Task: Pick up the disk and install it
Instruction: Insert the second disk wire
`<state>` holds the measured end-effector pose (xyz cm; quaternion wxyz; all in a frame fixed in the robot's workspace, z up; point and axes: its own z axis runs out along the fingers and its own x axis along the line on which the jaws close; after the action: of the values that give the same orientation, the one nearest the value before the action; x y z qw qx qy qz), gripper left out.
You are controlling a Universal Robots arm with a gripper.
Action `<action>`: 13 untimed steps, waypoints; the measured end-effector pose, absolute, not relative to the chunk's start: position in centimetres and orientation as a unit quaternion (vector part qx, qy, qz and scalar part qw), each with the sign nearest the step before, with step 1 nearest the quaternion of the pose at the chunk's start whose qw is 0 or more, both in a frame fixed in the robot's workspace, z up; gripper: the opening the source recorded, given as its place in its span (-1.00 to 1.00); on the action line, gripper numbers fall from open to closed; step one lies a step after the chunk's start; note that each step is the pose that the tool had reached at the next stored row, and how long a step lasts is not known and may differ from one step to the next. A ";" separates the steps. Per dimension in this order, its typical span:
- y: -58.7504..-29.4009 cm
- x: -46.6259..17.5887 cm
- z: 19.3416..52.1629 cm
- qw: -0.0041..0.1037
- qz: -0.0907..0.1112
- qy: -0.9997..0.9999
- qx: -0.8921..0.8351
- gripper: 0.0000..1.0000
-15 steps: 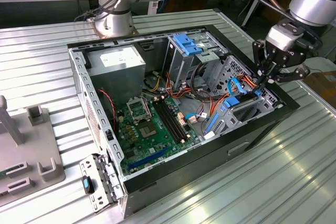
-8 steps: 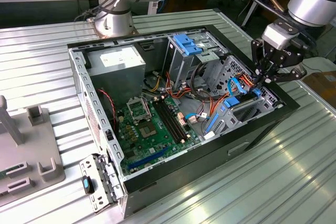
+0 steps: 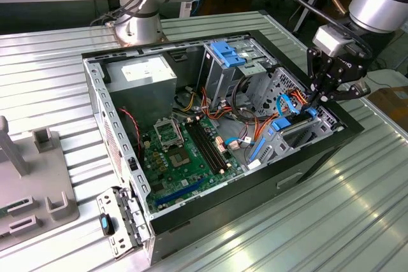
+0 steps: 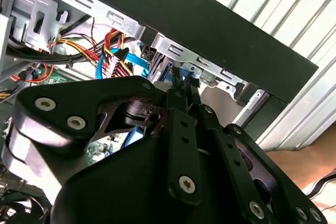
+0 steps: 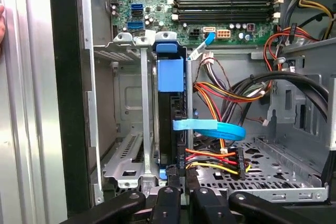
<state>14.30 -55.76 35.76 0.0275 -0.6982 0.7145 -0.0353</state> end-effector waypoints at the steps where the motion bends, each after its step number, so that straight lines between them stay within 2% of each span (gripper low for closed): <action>1: -55.8 14.3 35.8 0.024 -0.032 0.715 -0.698 -0.67; 2: -55.8 14.3 35.7 0.016 -0.024 0.715 -0.699 -0.67; 3: -55.7 14.3 35.7 0.013 -0.021 0.715 -0.699 -0.67; 13: -55.8 14.7 34.6 0.001 -0.013 0.716 -0.698 -0.67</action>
<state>14.67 -55.76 34.63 0.0013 -0.6979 0.7161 -0.0135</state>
